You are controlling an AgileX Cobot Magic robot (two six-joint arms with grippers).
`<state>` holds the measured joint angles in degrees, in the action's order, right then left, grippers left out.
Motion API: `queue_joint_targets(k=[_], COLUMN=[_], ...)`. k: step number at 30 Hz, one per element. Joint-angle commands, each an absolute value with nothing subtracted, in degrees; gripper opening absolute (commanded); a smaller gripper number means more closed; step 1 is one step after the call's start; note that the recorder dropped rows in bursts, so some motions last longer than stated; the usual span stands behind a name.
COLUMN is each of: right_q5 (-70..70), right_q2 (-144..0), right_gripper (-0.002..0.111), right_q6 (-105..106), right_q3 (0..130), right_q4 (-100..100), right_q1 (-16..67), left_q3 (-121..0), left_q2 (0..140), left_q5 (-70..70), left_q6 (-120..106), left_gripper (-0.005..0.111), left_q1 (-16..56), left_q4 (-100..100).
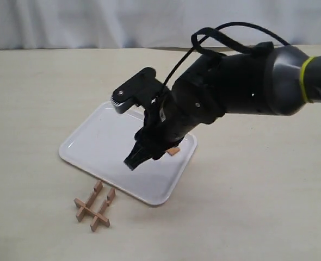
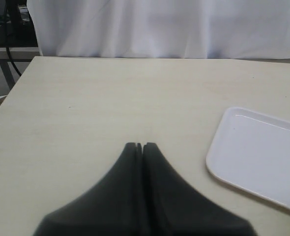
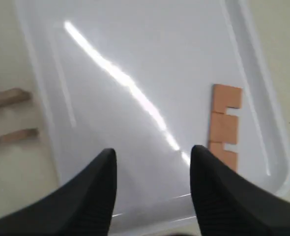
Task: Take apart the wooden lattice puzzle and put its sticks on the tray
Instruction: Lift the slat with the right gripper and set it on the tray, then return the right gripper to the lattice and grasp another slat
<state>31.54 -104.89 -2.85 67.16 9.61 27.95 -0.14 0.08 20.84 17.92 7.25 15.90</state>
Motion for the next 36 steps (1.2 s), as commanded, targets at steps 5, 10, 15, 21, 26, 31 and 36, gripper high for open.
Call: queue_joint_targets(k=[5,10,15,21,26,31,36], right_q5=[37.6,36.1,32.0,27.6,27.1,27.7,28.6], right_q2=[-107.0,-111.2,-113.3,-114.5,-115.0,-115.0,-113.6], right_gripper=[0.045,0.045,0.045,0.045,0.037,0.004,0.004], right_q6=[5.8,5.6,5.3,5.2,5.2,5.2,5.2], right_q3=[67.2,67.2,67.2,67.2,67.2,67.2,67.3], right_q4=[3.6,3.2,0.4,0.8,2.0,2.1,2.1], right_q1=[41.6,44.1,44.1,44.1,44.0,44.0,44.0], left_q3=[0.0,0.0,0.0,0.0,0.0,0.0,0.0], left_q2=[0.0,0.0,0.0,0.0,0.0,0.0,0.0], left_q5=[20.7,20.7,20.7,20.7,20.2,20.3,20.4], left_q6=[18.1,18.1,18.1,18.1,18.1,18.1,18.1], left_gripper=[0.000,0.000,0.000,0.000,0.000,0.000,0.000], left_q1=[7.6,7.6,7.6,7.6,7.6,7.6,7.6], left_q4=[15.7,15.7,15.9,15.9,16.0,16.0,16.0])
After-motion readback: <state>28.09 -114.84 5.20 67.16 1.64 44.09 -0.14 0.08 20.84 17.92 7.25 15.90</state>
